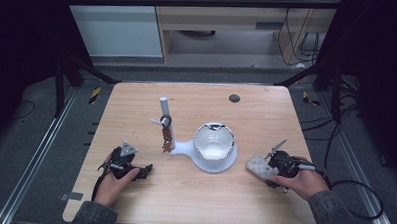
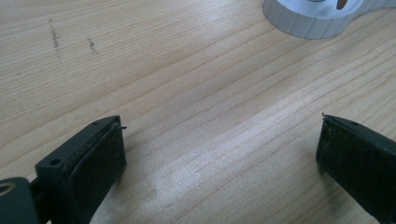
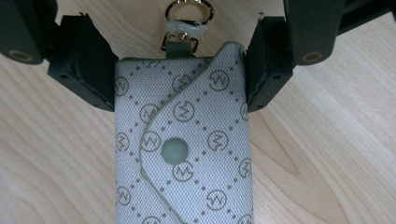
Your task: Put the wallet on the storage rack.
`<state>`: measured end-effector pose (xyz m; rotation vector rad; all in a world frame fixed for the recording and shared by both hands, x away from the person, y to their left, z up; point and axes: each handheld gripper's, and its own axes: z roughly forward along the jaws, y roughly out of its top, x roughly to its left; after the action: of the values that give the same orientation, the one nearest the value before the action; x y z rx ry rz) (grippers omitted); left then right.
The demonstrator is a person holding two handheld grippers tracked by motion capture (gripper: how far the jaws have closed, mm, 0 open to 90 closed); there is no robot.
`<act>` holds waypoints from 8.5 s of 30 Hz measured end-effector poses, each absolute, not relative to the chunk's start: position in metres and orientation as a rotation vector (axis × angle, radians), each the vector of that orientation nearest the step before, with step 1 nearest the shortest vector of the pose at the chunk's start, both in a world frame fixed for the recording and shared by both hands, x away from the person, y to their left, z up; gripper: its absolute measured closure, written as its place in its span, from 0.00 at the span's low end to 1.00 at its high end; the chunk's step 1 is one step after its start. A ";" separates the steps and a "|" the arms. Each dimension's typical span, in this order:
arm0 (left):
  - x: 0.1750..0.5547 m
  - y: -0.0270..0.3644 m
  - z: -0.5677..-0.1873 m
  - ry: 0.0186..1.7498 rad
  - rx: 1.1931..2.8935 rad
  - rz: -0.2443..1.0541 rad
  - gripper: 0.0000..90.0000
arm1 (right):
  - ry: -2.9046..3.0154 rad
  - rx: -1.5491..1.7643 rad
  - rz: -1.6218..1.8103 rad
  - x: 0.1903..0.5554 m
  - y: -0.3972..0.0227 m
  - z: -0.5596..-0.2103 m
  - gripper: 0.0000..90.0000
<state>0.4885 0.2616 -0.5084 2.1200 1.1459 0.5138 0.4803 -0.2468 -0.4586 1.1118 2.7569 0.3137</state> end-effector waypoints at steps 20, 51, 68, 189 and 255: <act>0.488 0.261 -0.509 1.147 2.118 0.512 0.01 | 2.691 0.953 0.320 0.473 -0.230 -0.395 0.34; 0.488 0.261 -0.509 1.150 2.116 0.512 0.01 | 2.661 0.779 0.284 0.479 -0.187 -0.342 0.34; 0.488 0.261 -0.509 1.153 2.114 0.512 0.01 | 2.660 0.700 0.264 0.483 -0.163 -0.338 0.35; 0.488 0.261 -0.509 1.146 2.114 0.503 0.00 | 2.751 0.516 0.017 0.527 -0.066 -0.381 0.34; 0.488 0.261 -0.509 1.146 2.118 0.502 0.00 | 2.736 0.602 0.220 0.520 -0.072 -0.363 0.06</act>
<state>0.4880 0.2610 -0.5088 2.1179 1.1458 0.5018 0.5196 -0.0723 -0.3625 0.6021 2.7359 0.2202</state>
